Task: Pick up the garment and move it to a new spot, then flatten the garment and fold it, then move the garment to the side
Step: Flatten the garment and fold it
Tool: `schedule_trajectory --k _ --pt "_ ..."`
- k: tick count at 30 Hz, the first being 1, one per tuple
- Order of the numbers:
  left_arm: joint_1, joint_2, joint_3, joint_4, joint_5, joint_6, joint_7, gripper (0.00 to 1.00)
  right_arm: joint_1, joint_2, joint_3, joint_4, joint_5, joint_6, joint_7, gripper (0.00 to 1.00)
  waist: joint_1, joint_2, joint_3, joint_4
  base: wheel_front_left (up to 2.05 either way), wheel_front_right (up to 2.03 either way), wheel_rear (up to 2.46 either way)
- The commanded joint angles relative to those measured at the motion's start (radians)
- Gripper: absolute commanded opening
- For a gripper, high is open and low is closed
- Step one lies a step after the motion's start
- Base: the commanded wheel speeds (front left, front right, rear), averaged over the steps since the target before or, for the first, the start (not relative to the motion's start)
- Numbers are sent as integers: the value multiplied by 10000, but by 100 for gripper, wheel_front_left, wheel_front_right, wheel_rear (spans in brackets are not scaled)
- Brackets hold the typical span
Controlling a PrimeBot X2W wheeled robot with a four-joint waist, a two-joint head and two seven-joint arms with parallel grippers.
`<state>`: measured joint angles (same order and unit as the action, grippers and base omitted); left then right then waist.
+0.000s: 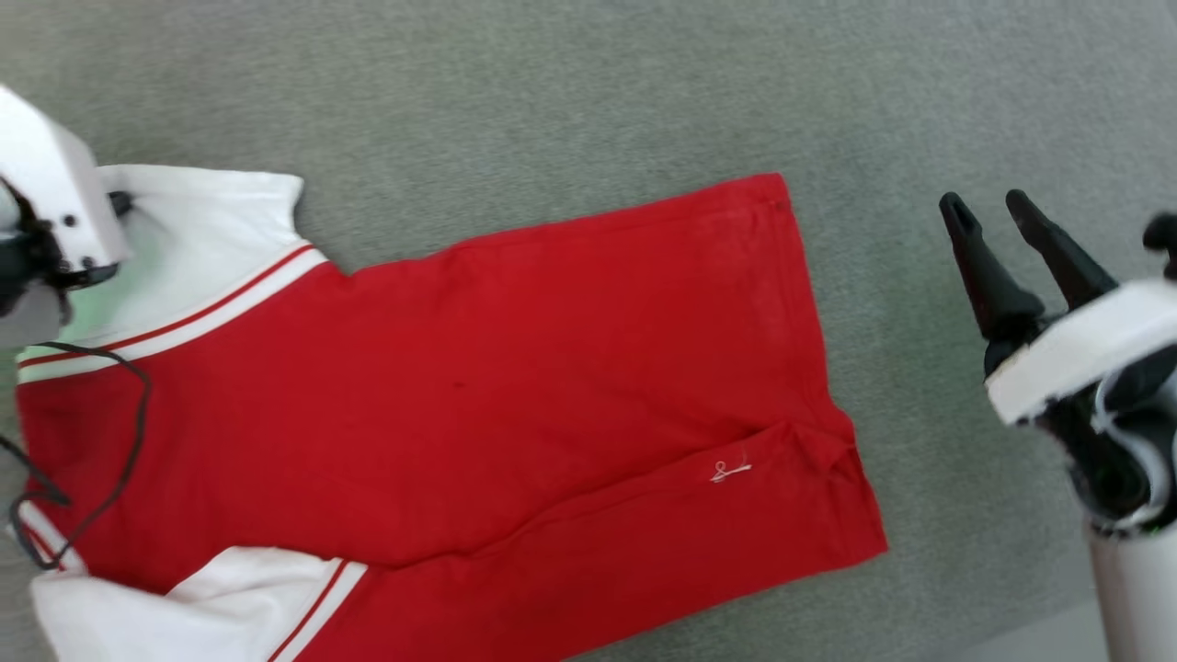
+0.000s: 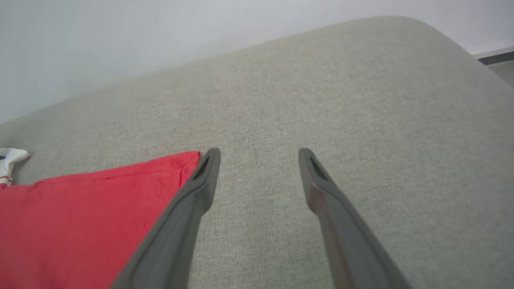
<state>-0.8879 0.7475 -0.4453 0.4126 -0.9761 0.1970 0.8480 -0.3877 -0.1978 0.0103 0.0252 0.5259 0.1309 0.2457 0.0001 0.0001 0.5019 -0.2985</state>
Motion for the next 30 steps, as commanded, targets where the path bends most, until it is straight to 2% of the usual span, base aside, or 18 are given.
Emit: schedule_trajectory --k 1,7,11,16,24,25,26,27,30 --pt "322 -318 -332 149 48 -139 26 0 -367 -130 5 192 95 -4 392 100 -1 -1 -179 252 0 0 0" --pt "-632 -800 -421 -226 346 -755 -812 0 -1679 -700 313 1201 670 -4 3734 100 -1 -1 -436 1080 0 0 0" --pt "-928 -1182 -663 -469 543 -1091 -1085 0 -2334 -974 372 1705 683 -4 5456 100 -1 -1 -436 1679 0 0 0" --pt "-1223 -1390 -881 -794 760 -1241 -1185 0 -2925 -1013 433 2380 467 -4 6478 100 -1 -1 -203 2164 0 0 0" --pt "-1326 -1520 -1057 -1001 831 -1346 -1306 0 -3398 -871 986 3756 423 -4 7369 100 -1 -1 91 2465 0 0 0" --pt "-1329 -1526 -1080 -1009 852 -1380 -1323 0 -3401 -859 1064 3888 409 -4 7456 43 -1 -1 101 2475 0 0 0" --pt "-1339 -1543 -1068 -1015 846 -1419 -1389 0 -3402 -845 1103 3981 415 -4 7521 9 -1 -1 111 2483 0 0 0" --pt "-1336 -1566 -1040 -1020 828 -1451 -1481 0 -3401 -836 1127 4083 425 -4 7620 0 -1 -1 114 2486 0 0 0" --pt "-1286 -1592 -1066 -929 863 -1541 -1647 0 -3492 -884 1226 4143 449 -4 7649 0 -1 -1 62 2492 0 0 0"
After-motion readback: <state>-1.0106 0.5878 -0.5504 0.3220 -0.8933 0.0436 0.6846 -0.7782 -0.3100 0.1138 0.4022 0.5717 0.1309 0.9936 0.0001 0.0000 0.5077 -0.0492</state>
